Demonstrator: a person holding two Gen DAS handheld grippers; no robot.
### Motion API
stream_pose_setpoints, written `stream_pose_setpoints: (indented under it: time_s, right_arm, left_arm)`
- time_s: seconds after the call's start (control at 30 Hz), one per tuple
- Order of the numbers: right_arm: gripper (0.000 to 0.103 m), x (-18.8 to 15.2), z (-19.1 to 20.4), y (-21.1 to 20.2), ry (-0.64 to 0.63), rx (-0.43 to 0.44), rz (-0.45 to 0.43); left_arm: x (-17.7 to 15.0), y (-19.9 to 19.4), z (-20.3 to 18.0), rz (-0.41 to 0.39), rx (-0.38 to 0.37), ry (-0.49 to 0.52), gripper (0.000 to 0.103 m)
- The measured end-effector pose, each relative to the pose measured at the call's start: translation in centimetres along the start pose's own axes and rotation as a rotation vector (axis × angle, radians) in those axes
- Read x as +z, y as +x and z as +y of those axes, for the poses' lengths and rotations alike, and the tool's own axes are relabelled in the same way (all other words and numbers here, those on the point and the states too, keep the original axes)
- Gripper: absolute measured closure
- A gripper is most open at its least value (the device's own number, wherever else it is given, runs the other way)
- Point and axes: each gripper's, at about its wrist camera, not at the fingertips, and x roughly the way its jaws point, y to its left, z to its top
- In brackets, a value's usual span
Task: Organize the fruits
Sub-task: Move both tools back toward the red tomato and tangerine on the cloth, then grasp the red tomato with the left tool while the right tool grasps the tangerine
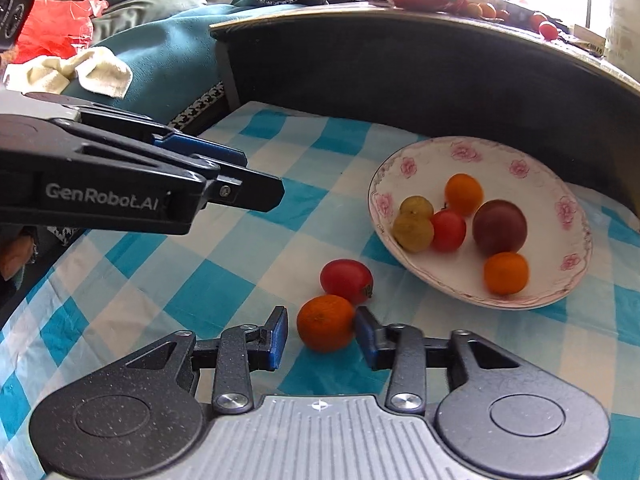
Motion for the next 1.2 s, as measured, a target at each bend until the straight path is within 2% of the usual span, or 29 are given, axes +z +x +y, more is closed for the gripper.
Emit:
stream_pose_setpoints:
  time_s: [0.13,0.23,0.33,0.53,0.73,0.77,0.83,0.97,1.13,1.2]
  right_arm:
    - [0.069,-0.2,-0.5,0.6,0.035,0.003,0.013]
    - [0.074,-0.3,-0.4,0.5,0.030,0.005,0.022]
    - [0.075,-0.5,-0.5,0.0,0.034,0.006,0.028]
    - [0.075,-1.4,-1.7,-1.3,0.065,0.005,0.043]
    - [0.075,-2.2,-2.9,-3.0,0.073,-0.025,0.048]
    - [0.075,-2.4,-3.2,-3.2,0.082,-0.031,0.049]
    - [0.075,-2.6,-3.8,-3.5,0.095,-0.039,0.052]
    - [0.075,-3.0,-4.7,-3.6,0.110,-0.047,0.053]
    - [0.075,-3.0,-4.8,-3.5,0.113,-0.049,0.052]
    - [0.075,-2.9,-4.8,-3.4,0.116,-0.049,0.052]
  left_arm:
    - [-0.3,0.5,-0.2,0.018,-0.012,0.008,0.060]
    - [-0.4,1.1,-0.5,0.037,-0.047,0.005,0.060]
    - [-0.8,1.6,-1.1,0.051,-0.092,0.016,0.060]
    - [-1.3,3.5,-2.3,0.079,-0.119,0.053,0.060]
    - [-1.5,5.6,-3.4,0.083,-0.121,0.075,0.059]
    - [-1.6,5.8,-3.6,0.078,-0.112,0.085,0.055]
    - [-1.8,6.0,-4.1,0.068,-0.096,0.114,0.054]
    - [-2.1,6.5,-4.1,0.070,-0.070,0.132,0.054]
    - [-2.3,7.2,-4.2,0.068,-0.068,0.133,0.055]
    - [-2.2,7.3,-4.3,0.067,-0.073,0.137,0.058]
